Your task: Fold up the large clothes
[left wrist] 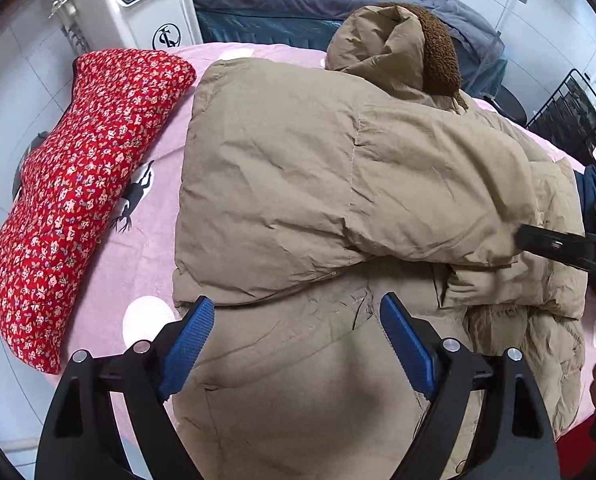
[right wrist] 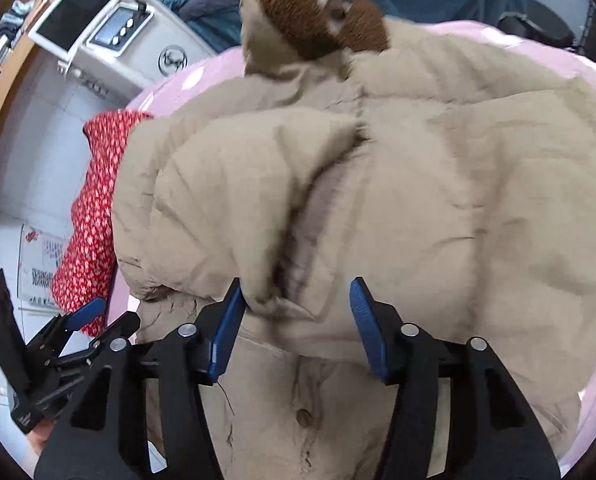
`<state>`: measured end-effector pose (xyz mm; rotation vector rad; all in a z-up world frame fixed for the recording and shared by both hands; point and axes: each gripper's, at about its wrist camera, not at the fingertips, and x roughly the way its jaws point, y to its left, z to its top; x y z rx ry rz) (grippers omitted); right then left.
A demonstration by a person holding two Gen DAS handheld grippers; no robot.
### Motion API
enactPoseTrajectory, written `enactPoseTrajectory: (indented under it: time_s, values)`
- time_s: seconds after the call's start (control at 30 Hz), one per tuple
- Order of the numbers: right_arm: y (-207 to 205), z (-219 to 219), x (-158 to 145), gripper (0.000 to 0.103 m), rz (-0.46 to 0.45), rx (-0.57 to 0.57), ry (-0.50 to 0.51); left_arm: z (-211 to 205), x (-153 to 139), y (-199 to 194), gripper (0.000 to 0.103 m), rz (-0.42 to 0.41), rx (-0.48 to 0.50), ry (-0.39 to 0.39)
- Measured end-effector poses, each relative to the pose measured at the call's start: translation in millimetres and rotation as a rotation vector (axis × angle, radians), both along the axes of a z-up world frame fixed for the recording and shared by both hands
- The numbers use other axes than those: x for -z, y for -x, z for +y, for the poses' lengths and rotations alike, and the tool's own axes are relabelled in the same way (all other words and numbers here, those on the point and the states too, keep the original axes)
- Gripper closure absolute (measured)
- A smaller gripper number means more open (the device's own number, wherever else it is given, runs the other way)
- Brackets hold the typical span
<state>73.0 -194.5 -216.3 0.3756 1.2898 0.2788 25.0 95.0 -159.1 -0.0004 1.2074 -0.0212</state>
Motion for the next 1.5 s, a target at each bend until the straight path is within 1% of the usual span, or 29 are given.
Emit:
enactPoseTrajectory:
  time_s: [0.1, 0.17, 0.23, 0.37, 0.5, 0.57, 0.6, 0.7, 0.83, 0.9, 0.97, 1.03, 1.1, 1.17, 1.27, 1.33, 1.5]
  values:
    - [9.1, -15.0, -6.9, 0.048, -0.021, 0.024, 0.036, -1.9, -7.5, -5.4, 0.020, -0.029, 0.004, 0.002]
    - [14.8, -27.9, -9.0, 0.048, -0.035, 0.048, 0.094, -6.9, -13.3, -11.6, 0.020, -0.053, 0.020, -0.003]
    - [17.3, -40.6, -8.5, 0.048, -0.032, 0.079, 0.130, -14.2, -17.9, -20.8, 0.020, -0.071, 0.046, -0.007]
    - [19.1, -67.0, -2.1, 0.048, -0.012, 0.140, 0.138, -41.1, -19.4, -44.5, 0.020, -0.088, 0.122, -0.014]
    - [15.5, -72.5, 0.2, 0.048, -0.009, 0.151, 0.141, -78.5, -7.0, -61.9, 0.020, -0.063, 0.214, -0.020]
    - [13.5, -69.9, 4.7, 0.048, -0.004, 0.135, 0.152, -94.1, 6.4, -66.1, 0.020, -0.023, 0.254, -0.028]
    - [12.3, -67.7, 7.8, 0.048, 0.001, 0.127, 0.166, -101.9, 15.3, -67.5, 0.020, -0.004, 0.266, -0.040]
    - [10.1, -62.1, 23.8, 0.048, 0.045, 0.106, 0.233, -114.5, 36.4, -70.4, 0.015, 0.014, 0.274, -0.096]
    - [9.2, -56.3, 41.1, 0.047, 0.056, 0.064, 0.299, -115.6, 58.6, -80.2, 0.008, 0.062, 0.262, -0.133]
    - [8.5, -51.5, 47.8, 0.044, 0.056, 0.034, 0.336, -115.7, 65.0, -85.0, 0.005, 0.080, 0.263, -0.146]
    - [6.0, -45.0, 54.7, 0.041, 0.063, 0.003, 0.380, -116.4, 68.2, -86.5, 0.005, 0.089, 0.269, -0.152]
    - [4.0, -41.8, 57.8, 0.040, 0.072, -0.004, 0.398, -117.1, 68.8, -87.5, 0.005, 0.085, 0.271, -0.155]
    - [2.9, -41.9, 58.2, 0.039, 0.083, 0.000, 0.400, -115.2, 65.2, -85.1, 0.006, 0.074, 0.271, -0.151]
    - [3.6, -43.1, 55.1, 0.038, 0.081, 0.002, 0.392, -111.3, 56.5, -78.8, 0.007, 0.043, 0.267, -0.126]
    - [11.9, -47.0, 45.7, 0.038, 0.045, 0.005, 0.367, -103.0, 41.7, -62.0, 0.007, 0.002, 0.251, -0.069]
    - [21.8, -51.2, 37.7, 0.038, 0.020, 0.014, 0.346, -95.4, 33.4, -52.3, 0.007, -0.019, 0.243, -0.045]
    - [45.6, -64.3, 22.8, 0.038, -0.018, 0.041, 0.315, -72.6, 23.7, -27.2, 0.007, -0.023, 0.208, -0.039]
